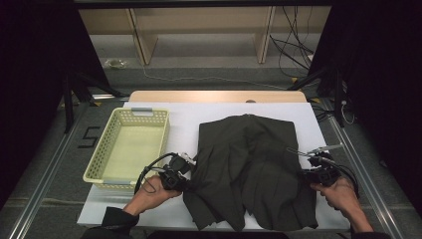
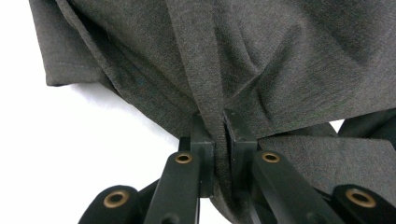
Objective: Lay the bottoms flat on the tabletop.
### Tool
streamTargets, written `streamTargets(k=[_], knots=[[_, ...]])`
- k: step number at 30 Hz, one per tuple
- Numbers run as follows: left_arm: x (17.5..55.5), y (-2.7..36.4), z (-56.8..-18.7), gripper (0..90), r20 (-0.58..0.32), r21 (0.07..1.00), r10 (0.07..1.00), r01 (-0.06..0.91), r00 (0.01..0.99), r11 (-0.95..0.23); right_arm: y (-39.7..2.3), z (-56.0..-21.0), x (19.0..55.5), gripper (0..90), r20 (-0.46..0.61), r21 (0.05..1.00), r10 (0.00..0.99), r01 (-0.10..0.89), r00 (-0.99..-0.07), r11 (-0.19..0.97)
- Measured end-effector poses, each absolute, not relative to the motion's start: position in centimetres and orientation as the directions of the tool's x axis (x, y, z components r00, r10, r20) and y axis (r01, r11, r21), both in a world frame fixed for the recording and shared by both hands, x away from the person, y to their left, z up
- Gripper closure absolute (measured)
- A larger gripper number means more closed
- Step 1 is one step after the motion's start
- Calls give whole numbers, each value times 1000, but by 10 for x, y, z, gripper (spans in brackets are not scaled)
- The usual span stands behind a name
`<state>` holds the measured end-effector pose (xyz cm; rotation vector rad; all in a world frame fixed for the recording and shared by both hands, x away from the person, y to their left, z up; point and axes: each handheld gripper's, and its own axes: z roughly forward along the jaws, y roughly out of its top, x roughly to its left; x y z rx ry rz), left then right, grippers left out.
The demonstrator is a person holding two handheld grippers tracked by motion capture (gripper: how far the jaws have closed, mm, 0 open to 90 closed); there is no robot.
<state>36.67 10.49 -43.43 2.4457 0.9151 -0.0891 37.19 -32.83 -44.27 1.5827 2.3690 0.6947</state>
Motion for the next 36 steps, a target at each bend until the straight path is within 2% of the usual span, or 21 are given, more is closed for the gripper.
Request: streamTargets(k=[2, 5, 8, 15, 20, 26, 36], knots=[[368, 106, -434, 826, -243, 451, 594, 631, 767, -631, -328, -443, 372, 787, 77, 492, 914, 812, -398, 312], [370, 108, -432, 783, -255, 458, 598, 639, 760, -618, -331, -441, 372, 636, 85, 512, 918, 807, -387, 293], [373, 110, -424, 684, -250, 473, 600, 636, 760, -609, -335, -437, 373, 482, 95, 559, 924, 788, -370, 258], [380, 119, -397, 400, -209, 536, 644, 637, 736, -554, -335, -423, 374, 352, 103, 666, 926, 717, -363, 207], [393, 119, -388, 312, -237, 583, 679, 661, 695, -473, -331, -424, 381, 322, 113, 669, 920, 713, -376, 209], [406, 94, -405, 194, -183, 548, 716, 675, 673, -494, -326, -431, 392, 284, 111, 649, 920, 728, -377, 220], [436, 60, -427, 165, -188, 533, 736, 697, 650, -480, -322, -457, 423, 274, 92, 567, 932, 788, -351, 241]])
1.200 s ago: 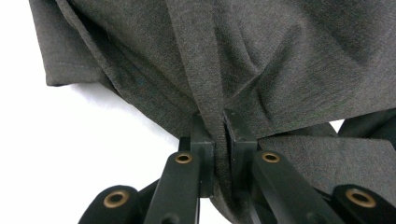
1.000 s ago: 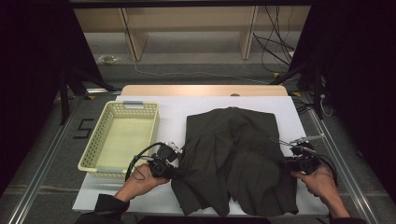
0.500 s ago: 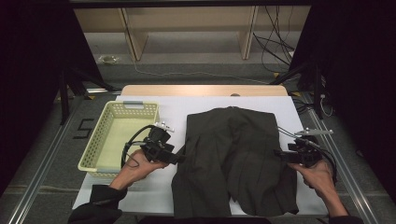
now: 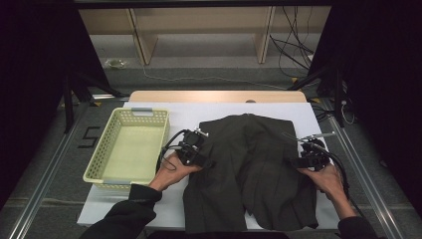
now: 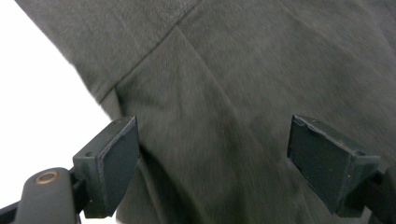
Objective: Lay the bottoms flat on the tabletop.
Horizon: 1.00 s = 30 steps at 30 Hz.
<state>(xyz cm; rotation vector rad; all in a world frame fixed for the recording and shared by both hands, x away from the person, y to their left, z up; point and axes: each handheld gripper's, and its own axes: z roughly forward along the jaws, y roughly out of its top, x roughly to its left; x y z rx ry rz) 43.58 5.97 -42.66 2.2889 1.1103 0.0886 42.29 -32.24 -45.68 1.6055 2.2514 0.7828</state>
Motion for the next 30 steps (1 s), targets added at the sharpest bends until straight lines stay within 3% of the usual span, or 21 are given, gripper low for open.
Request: streamTargets(k=[3, 5, 10, 16, 24, 30], knots=[[441, 54, -432, 168, -204, 525, 735, 706, 647, -475, -322, -460, 426, 281, 90, 555, 934, 796, -346, 242], [443, 50, -439, 221, -187, 514, 733, 701, 654, -494, -321, -462, 428, 287, 85, 546, 935, 801, -345, 246], [446, 51, -451, 501, -213, 499, 720, 707, 661, -502, -321, -467, 432, 314, 97, 517, 939, 823, -331, 237], [445, 54, -453, 742, -209, 497, 713, 701, 669, -512, -320, -467, 431, 469, 139, 515, 930, 827, -340, 226], [441, 58, -451, 822, -204, 497, 705, 692, 679, -523, -317, -466, 426, 746, 180, 501, 908, 829, -379, 247], [432, 61, -449, 827, -187, 498, 689, 672, 701, -548, -314, -463, 420, 792, 164, 497, 898, 820, -408, 282]])
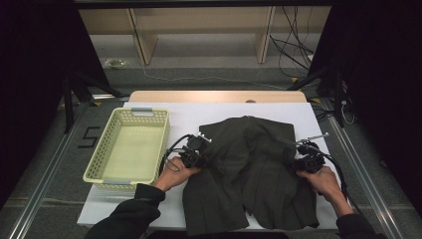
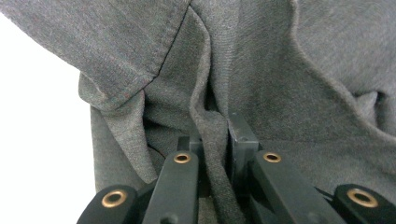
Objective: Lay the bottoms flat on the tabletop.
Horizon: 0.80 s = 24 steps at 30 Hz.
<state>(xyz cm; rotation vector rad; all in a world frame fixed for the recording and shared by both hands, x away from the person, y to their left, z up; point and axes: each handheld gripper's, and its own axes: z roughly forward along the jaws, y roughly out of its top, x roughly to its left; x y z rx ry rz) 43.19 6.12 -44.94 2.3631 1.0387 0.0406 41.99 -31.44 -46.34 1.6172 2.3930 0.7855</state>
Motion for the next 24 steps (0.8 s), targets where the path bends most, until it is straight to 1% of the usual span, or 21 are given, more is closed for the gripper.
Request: streamTargets(k=[18, 24], knots=[[399, 79, -442, 834, -193, 481, 637, 638, 746, -602, -312, -452, 388, 802, 145, 491, 869, 797, -474, 353], [391, 82, -439, 835, -197, 478, 622, 628, 758, -614, -312, -450, 380, 802, 143, 487, 867, 797, -476, 358]])
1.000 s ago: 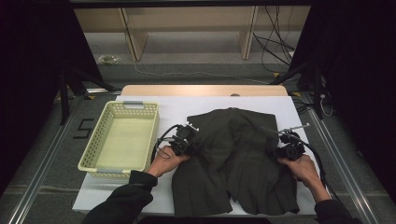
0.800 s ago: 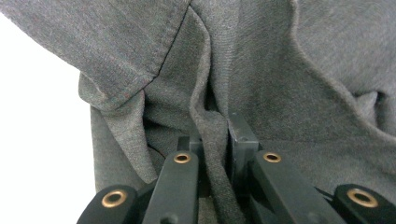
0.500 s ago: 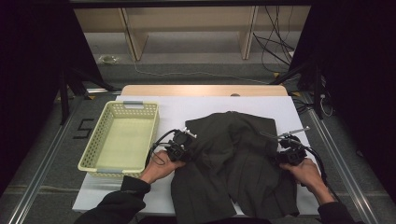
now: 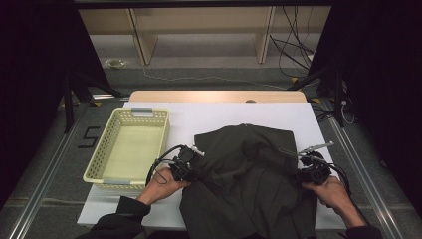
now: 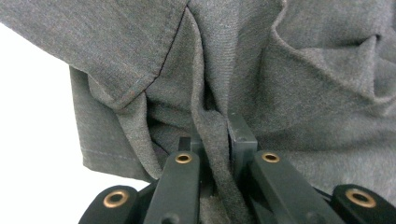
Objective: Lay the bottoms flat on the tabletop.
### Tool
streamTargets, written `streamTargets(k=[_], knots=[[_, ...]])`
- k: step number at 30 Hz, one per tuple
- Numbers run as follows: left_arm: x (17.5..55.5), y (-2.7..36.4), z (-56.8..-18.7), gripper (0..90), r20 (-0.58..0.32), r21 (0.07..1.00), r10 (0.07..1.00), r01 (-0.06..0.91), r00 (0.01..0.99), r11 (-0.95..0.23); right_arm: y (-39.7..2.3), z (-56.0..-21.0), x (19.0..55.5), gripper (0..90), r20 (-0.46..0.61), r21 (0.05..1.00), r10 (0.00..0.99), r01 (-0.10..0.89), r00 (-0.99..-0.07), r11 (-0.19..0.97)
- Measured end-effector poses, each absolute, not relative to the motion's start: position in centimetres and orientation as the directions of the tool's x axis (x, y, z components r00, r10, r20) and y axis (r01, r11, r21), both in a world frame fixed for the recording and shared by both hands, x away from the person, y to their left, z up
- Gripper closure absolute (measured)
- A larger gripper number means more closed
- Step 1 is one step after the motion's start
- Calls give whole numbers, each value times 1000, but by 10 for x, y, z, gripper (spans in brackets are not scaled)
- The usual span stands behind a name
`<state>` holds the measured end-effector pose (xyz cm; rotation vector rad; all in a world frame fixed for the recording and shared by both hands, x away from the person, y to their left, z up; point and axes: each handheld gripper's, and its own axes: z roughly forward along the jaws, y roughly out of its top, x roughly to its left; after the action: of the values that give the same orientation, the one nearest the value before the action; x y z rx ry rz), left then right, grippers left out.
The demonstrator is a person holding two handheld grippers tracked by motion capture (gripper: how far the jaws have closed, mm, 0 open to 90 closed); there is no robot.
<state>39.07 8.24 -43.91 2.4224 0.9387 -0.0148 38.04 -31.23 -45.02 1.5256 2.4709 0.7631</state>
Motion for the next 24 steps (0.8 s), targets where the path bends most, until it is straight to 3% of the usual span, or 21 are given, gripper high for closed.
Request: streamTargets(k=[19, 24], knots=[[373, 91, -433, 822, -231, 478, 593, 621, 772, -621, -313, -443, 361, 795, 154, 490, 854, 789, -497, 371], [376, 89, -438, 727, -252, 487, 604, 638, 756, -596, -312, -446, 363, 675, 124, 494, 869, 790, -478, 364]])
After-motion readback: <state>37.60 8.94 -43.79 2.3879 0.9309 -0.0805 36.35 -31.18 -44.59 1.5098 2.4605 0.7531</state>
